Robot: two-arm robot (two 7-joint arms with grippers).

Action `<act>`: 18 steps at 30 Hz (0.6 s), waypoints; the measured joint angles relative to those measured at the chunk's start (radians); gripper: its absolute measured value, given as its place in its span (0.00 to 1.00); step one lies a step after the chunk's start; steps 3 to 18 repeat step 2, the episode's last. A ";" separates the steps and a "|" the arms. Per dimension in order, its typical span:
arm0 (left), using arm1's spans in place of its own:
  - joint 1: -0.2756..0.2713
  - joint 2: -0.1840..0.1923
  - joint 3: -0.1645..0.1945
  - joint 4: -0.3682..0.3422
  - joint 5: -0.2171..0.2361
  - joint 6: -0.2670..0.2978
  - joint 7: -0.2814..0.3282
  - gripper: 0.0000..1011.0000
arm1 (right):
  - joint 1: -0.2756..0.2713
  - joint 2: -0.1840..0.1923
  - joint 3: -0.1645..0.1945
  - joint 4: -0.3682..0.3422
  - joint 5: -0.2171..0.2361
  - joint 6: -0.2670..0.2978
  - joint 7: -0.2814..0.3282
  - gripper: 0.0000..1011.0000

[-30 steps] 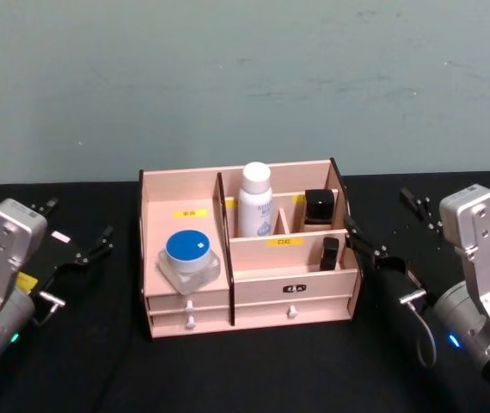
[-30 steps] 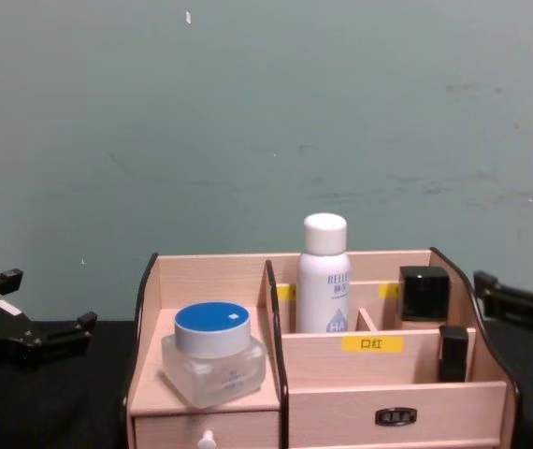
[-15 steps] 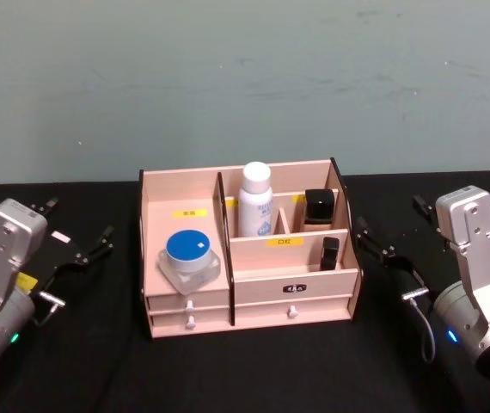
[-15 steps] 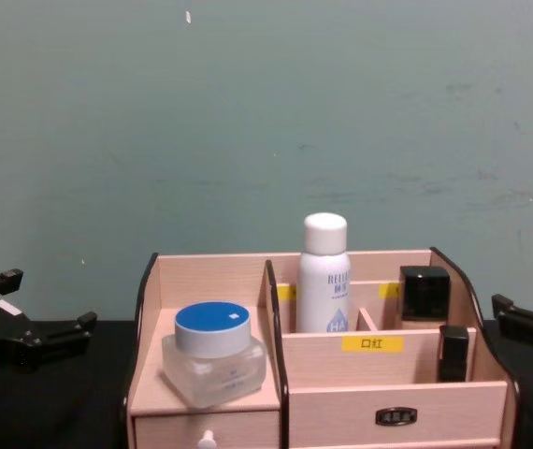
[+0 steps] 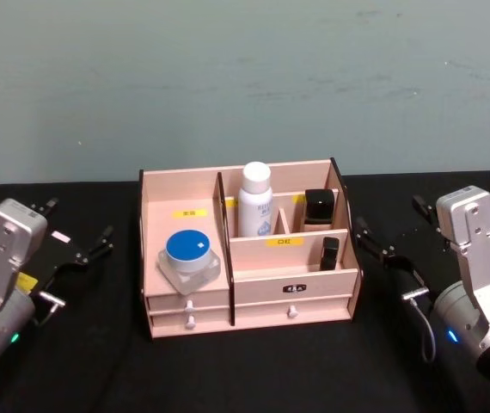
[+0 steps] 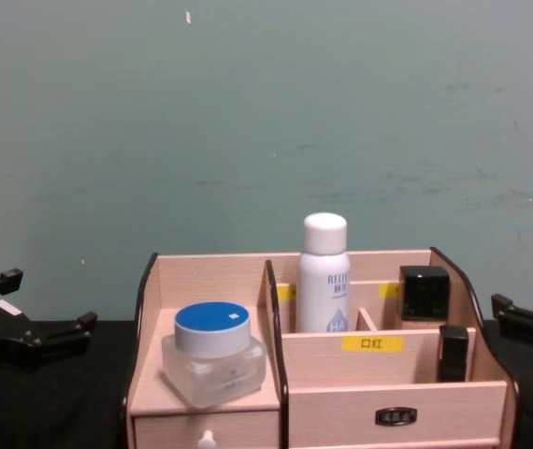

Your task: Pick up the facial cleanser and watermelon frost from the table and place them into the tiered storage box.

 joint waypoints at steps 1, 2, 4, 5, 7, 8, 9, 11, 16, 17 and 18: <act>0.000 0.000 0.000 0.000 0.000 0.000 0.000 1.00 | 0.000 0.000 0.000 0.000 0.000 0.000 0.000 0.99; 0.000 0.000 0.000 0.000 0.000 0.000 0.000 1.00 | 0.000 0.000 0.000 0.000 0.001 0.000 0.000 0.99; 0.000 0.000 0.000 0.000 0.000 0.000 0.000 1.00 | 0.000 0.000 0.000 0.000 0.001 0.000 0.000 0.99; 0.000 0.000 0.000 0.000 0.000 0.000 0.000 1.00 | 0.000 0.000 0.000 0.000 0.001 0.000 0.000 0.99; 0.000 0.000 0.000 0.000 0.000 0.000 0.000 1.00 | 0.000 0.000 0.000 0.000 0.001 0.000 0.000 0.99; 0.000 0.000 0.000 0.000 0.000 0.000 0.000 1.00 | 0.000 0.000 0.000 0.000 0.001 0.000 0.000 0.99; 0.000 0.000 0.000 0.000 0.000 0.000 0.000 1.00 | 0.000 0.000 0.000 0.000 0.001 0.000 0.000 0.99; 0.000 0.000 0.000 0.000 0.000 0.000 0.000 1.00 | 0.000 0.000 0.000 0.000 0.001 0.000 0.000 0.99; 0.000 0.000 0.000 0.000 0.000 0.000 0.000 1.00 | 0.000 0.000 0.000 0.000 0.001 0.000 0.000 0.99; 0.000 0.000 0.000 0.000 0.000 0.000 0.000 1.00 | 0.000 0.000 0.000 0.000 0.001 0.000 0.000 0.99; 0.000 0.000 0.000 0.000 0.000 0.000 0.000 1.00 | 0.000 0.000 0.000 0.000 0.001 0.000 0.000 0.99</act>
